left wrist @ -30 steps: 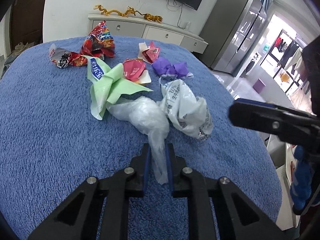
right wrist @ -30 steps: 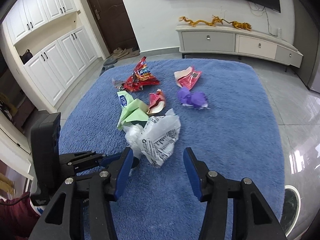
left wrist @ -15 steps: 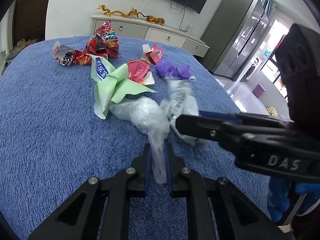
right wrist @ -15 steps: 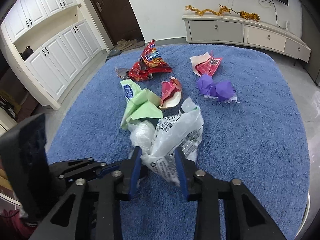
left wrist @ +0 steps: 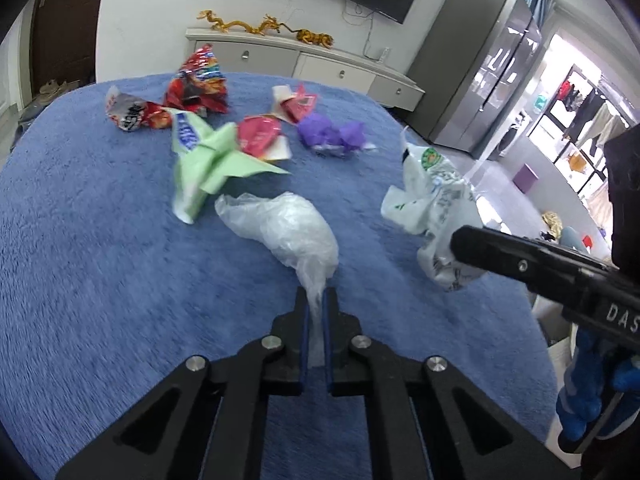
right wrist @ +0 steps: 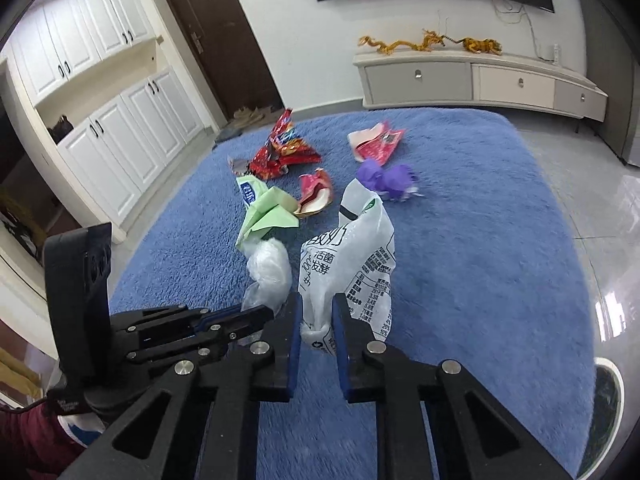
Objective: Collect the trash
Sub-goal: 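Carry both bags over the white bin and open both grippers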
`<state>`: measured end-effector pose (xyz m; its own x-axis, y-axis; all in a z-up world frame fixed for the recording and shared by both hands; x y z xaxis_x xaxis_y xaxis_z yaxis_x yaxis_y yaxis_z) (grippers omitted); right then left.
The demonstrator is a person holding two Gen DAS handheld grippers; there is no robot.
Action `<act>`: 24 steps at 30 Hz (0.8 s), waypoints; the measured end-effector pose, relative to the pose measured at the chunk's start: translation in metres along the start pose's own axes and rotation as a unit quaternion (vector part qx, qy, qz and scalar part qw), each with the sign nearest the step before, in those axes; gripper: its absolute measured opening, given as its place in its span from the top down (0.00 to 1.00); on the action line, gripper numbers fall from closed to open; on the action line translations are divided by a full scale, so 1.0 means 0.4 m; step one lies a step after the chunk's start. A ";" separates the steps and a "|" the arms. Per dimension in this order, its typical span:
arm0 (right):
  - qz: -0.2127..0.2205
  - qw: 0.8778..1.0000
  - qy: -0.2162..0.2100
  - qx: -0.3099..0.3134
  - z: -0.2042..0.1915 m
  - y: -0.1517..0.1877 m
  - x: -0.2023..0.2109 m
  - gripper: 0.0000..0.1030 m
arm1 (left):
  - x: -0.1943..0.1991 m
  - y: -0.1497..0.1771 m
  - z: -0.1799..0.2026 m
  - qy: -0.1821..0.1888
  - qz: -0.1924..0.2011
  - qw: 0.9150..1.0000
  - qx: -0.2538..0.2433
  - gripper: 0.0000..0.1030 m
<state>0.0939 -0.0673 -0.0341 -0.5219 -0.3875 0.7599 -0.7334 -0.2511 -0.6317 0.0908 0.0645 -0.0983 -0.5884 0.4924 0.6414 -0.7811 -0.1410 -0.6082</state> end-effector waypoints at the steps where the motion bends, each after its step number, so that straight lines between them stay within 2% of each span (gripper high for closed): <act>1: 0.005 1.000 0.001 -0.007 0.015 0.006 0.016 0.86 | 0.001 0.001 0.021 0.001 0.000 1.000 -0.008 0.95; 5: 0.031 0.999 0.010 -0.035 0.081 0.026 0.080 0.87 | 0.007 -0.012 0.097 -0.007 0.005 0.999 -0.048 0.95; 10: 0.055 0.995 0.033 -0.076 0.188 0.068 0.139 0.87 | 0.001 -0.046 0.205 0.006 0.005 0.996 -0.090 0.95; 14: 0.072 0.988 0.059 -0.120 0.302 0.110 0.185 0.87 | -0.043 -0.064 0.307 0.025 -0.013 0.992 -0.125 0.95; 18: 0.084 0.976 0.092 -0.177 0.443 0.169 0.239 0.87 | -0.128 -0.070 0.435 0.052 -0.046 0.983 -0.167 0.95; 24: 0.082 0.952 0.140 -0.261 0.628 0.277 0.301 0.87 | -0.294 -0.051 0.617 0.082 -0.103 0.964 -0.232 0.95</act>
<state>0.0591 -0.3648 -0.0511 -0.6907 -0.1134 0.7142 -0.7098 0.2949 -0.6397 0.1244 -0.2025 -0.0459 -0.3591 0.6039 0.7116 -0.6783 0.3549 -0.6434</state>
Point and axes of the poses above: each gripper's, at about its wrist camera, not at the fingertips, and x roughly against the way its jaws point, z to its right, y to its underside, the point moved 3 cm from there along -x, roughly the way its jaws point, and after that the axes turned 12 degrees about y, right-handed, at the moved point
